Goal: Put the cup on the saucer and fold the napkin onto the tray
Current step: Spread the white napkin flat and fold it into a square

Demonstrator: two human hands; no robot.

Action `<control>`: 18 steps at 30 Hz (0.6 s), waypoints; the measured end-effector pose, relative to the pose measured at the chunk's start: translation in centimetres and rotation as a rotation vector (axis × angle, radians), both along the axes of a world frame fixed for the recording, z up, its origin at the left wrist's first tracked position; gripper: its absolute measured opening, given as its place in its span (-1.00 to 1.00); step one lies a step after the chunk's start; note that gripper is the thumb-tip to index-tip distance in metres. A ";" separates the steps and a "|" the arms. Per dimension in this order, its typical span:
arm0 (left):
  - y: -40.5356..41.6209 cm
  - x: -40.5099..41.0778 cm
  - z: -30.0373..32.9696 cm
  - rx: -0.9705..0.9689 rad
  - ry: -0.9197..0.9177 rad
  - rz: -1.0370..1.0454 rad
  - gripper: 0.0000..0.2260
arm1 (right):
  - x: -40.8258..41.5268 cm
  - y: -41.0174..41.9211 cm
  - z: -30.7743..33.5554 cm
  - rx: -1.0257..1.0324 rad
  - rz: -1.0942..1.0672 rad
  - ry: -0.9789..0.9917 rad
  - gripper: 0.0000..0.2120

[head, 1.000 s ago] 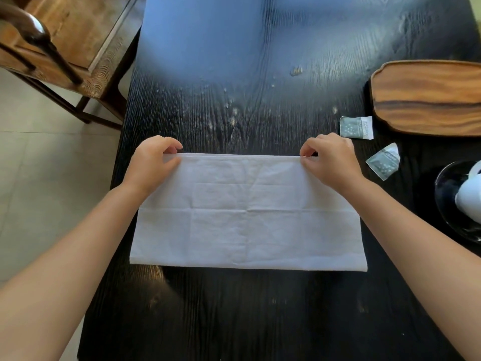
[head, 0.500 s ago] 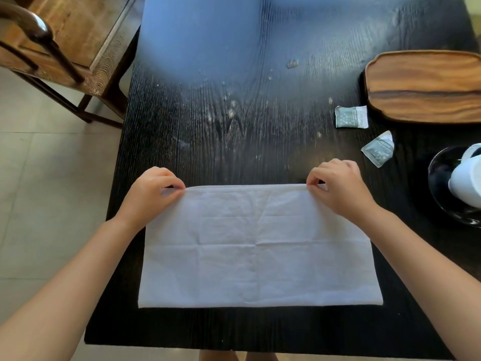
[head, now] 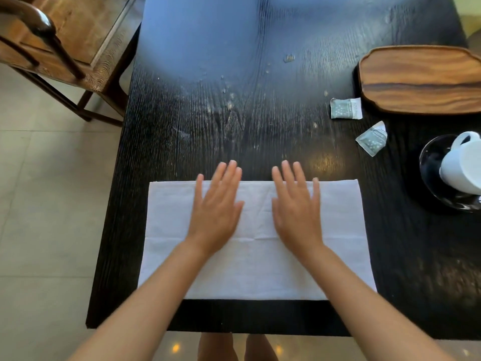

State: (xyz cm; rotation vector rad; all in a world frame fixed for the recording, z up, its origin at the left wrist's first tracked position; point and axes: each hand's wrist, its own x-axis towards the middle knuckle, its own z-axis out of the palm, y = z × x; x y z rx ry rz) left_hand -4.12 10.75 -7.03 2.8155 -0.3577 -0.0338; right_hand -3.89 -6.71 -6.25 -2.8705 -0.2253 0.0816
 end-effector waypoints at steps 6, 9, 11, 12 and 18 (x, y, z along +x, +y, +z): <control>-1.8 -0.9 -2.4 0.119 0.107 -0.043 -0.50 | -1.7 1.4 -2.6 -0.045 0.065 0.130 -0.49; -1.7 -0.9 -2.5 0.115 0.112 -0.049 -0.50 | -1.3 -0.9 -2.4 -0.075 0.042 0.133 -0.41; -1.5 -0.9 -2.6 0.115 0.107 -0.049 -0.48 | -1.1 -3.8 -2.4 -0.085 -0.036 0.131 -0.36; -1.4 -0.9 -2.8 0.113 0.107 -0.049 -0.47 | -1.0 -5.5 -2.4 -0.102 -0.071 0.134 -0.35; -1.3 -0.8 -2.9 0.114 0.107 -0.045 -0.45 | -1.2 -11.2 -1.9 -0.220 -0.260 0.128 -0.43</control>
